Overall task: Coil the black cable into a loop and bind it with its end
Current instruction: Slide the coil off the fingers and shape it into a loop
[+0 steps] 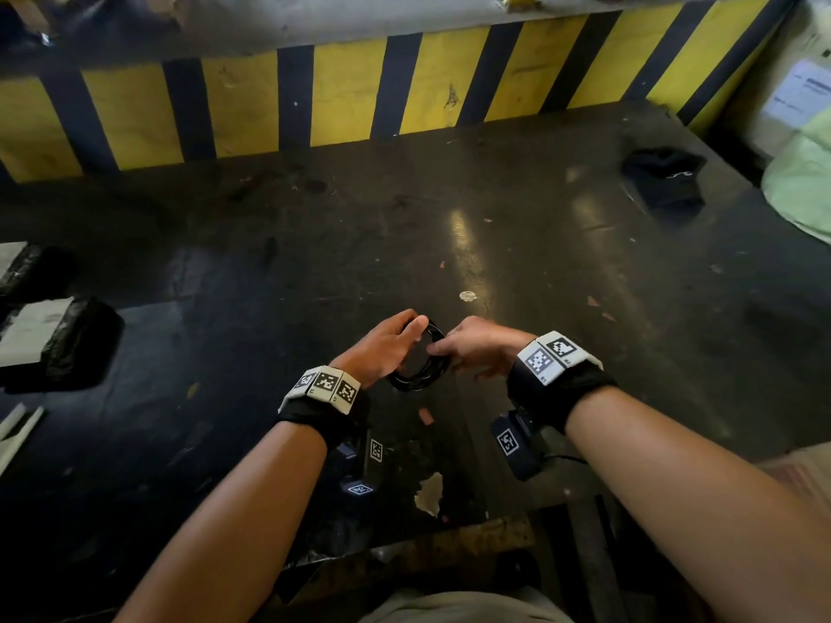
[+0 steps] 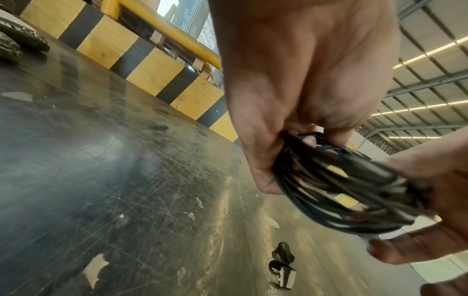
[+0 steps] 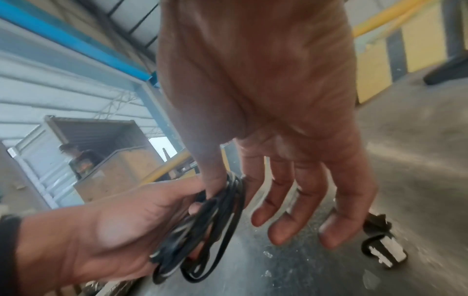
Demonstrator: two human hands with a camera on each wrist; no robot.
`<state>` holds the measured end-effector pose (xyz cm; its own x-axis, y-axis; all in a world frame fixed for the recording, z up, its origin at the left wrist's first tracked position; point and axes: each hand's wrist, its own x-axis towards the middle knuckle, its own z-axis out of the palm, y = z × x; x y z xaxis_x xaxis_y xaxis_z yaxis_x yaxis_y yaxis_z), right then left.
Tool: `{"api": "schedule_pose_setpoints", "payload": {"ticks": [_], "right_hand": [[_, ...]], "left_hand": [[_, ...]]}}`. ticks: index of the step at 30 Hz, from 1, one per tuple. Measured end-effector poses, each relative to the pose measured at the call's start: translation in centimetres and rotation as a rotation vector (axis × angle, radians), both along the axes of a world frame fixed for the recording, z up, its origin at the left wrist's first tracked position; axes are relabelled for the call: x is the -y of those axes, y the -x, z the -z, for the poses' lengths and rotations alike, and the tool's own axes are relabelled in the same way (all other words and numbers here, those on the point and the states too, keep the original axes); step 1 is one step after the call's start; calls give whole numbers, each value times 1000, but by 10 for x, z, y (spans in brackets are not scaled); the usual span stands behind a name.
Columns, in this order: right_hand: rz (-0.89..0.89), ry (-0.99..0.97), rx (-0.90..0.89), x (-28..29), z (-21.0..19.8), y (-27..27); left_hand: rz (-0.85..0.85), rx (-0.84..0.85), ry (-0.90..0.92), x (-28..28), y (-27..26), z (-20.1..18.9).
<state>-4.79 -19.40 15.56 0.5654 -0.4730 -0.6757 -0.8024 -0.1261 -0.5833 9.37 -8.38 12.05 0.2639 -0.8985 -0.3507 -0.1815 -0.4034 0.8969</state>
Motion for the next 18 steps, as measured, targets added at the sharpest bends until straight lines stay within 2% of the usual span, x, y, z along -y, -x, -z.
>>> {"api": "schedule_pose_setpoints", "payload": {"ticks": [9, 15, 18], "right_hand": [[176, -246, 82, -2, 4, 6], [105, -40, 124, -2, 11, 4], [86, -2, 149, 2, 12, 6]], "left_hand": [[-5, -66, 27, 2, -6, 3], [-15, -140, 31, 2, -7, 13], [-16, -148, 15, 4, -5, 18]]}}
